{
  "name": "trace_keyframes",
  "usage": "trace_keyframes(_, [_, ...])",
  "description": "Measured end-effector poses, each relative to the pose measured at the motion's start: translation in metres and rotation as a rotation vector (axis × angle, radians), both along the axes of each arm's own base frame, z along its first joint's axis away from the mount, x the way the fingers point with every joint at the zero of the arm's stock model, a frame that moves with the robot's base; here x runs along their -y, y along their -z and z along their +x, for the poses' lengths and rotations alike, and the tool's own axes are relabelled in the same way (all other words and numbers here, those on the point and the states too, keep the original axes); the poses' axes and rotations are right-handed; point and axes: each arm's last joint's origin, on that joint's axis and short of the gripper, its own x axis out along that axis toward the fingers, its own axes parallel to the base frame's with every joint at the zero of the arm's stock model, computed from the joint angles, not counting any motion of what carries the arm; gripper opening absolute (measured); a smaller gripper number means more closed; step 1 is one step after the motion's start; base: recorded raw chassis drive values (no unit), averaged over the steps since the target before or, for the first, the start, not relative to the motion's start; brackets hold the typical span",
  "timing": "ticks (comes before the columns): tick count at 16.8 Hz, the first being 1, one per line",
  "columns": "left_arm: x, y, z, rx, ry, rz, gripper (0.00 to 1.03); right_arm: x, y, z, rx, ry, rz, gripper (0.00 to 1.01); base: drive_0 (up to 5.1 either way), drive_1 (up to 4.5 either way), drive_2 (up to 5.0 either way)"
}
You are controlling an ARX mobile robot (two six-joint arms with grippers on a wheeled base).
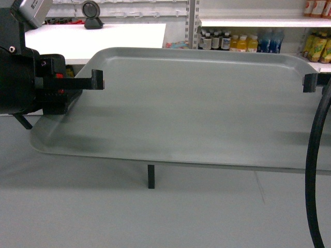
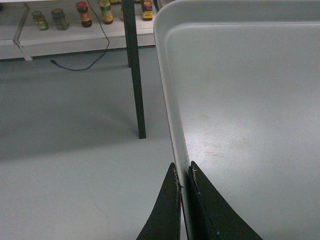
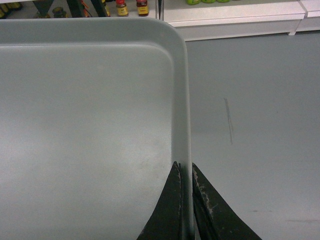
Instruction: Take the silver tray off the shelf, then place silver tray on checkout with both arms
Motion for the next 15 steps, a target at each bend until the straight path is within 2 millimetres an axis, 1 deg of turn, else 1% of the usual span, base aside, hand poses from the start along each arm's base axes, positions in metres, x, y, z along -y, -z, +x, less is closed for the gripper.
trace_keyframes(15, [-0.0001,0.0006,-0.0003,-0.007,0.0,0.002,0.03,0.0,0.0004,-0.0002,-0.004,-0.001,0.0,0.03,-4.9,2.46,2.5])
